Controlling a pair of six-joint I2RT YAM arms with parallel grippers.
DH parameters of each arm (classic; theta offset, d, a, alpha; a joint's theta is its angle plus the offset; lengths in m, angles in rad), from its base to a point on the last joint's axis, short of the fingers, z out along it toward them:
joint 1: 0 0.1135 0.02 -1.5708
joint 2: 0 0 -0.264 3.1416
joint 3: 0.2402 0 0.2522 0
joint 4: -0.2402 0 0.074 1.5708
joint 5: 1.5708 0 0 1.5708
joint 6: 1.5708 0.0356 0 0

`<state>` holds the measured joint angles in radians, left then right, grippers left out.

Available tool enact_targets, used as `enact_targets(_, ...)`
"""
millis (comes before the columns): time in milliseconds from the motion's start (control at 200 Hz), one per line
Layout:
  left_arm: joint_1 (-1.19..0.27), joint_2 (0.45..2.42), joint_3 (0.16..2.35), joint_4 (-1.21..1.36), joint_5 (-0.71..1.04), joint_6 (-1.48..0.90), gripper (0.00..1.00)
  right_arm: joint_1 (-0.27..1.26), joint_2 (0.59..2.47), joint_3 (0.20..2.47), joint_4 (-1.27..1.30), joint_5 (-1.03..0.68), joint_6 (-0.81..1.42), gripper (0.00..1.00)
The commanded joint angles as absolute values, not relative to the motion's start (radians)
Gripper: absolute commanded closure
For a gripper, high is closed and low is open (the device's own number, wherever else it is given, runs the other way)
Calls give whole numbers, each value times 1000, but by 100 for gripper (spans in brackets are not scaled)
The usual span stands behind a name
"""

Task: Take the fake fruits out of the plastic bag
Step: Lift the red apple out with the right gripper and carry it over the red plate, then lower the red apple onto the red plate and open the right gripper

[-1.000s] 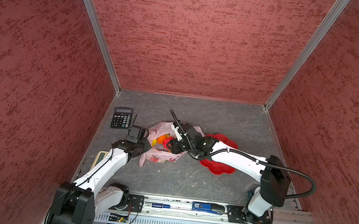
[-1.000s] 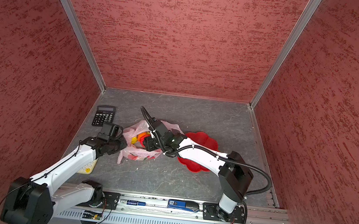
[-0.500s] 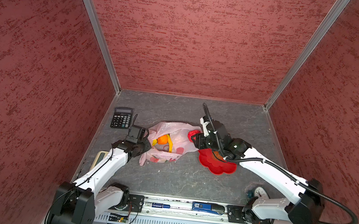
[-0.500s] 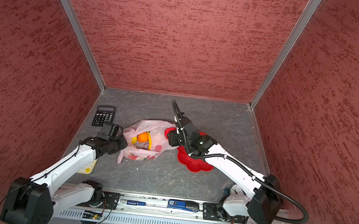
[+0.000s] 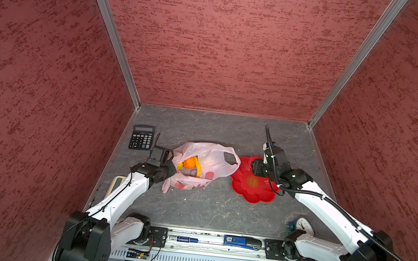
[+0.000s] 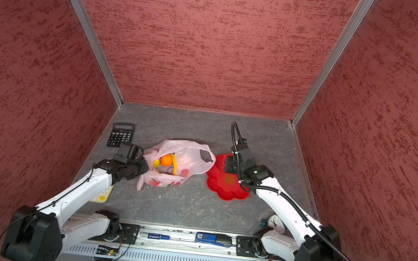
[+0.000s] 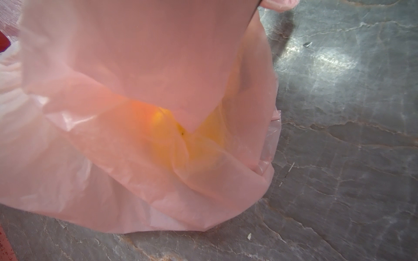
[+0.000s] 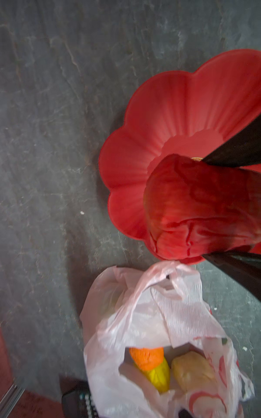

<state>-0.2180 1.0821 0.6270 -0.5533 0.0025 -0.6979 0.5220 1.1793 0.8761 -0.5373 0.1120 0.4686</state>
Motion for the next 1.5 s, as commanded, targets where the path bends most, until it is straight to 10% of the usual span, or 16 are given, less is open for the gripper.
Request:
enact_targets(0, -217, 1081, 647, -552, 8, -680, 74, 499, 1207, 835, -465, 88, 486, 86)
enact_targets(616, -224, 1091, 654, -560, 3, -681, 74, 463, 1404, 744, -278, -1, 494, 79)
enact_targets(1493, -233, 1082, 644, -558, 5, -686, 74, 462, 1409, 748, -298, 22, 488, 32)
